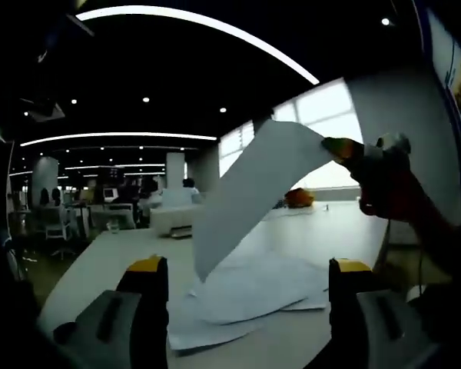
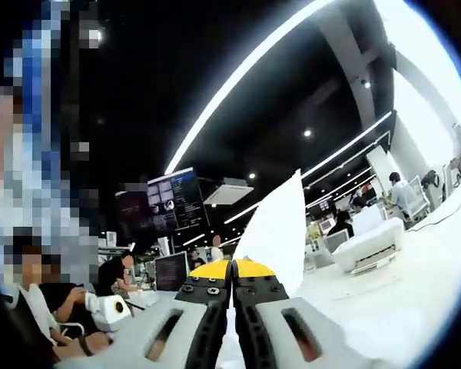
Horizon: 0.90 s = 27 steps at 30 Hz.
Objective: Organize the stack of printing papers by aligning and flattening the scattered papers on the table
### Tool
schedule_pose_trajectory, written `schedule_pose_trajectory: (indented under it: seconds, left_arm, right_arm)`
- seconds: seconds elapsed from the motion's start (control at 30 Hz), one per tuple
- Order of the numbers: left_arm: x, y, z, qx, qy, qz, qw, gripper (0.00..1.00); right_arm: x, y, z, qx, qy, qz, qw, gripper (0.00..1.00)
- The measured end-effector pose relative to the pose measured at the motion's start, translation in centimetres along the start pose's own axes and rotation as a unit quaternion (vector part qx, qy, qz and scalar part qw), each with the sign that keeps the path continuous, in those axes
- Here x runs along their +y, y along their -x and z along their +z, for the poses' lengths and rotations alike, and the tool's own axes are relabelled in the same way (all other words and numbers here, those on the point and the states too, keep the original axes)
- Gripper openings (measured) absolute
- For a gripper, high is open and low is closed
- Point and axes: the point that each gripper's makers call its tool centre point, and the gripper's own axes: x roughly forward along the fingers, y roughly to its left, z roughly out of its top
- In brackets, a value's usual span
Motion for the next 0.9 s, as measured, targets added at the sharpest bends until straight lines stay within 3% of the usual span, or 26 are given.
schedule_pose_trajectory:
  seconds: [0.5,0.9]
  left_arm:
    - [-0.6,-0.8,0.4,-0.003,-0.033,0.009,0.9994,0.87]
    - [-1.0,-1.0,0.7,-0.003,-0.047,0.011,0.9988,0.86]
  right_arm:
    - [2.6,-0.6,-1.3,0.018,0.017,0.022,0.9994,0.0]
    - [6.0,-1.6,-3.0,0.03,0.018,0.054,0.9979,0.0]
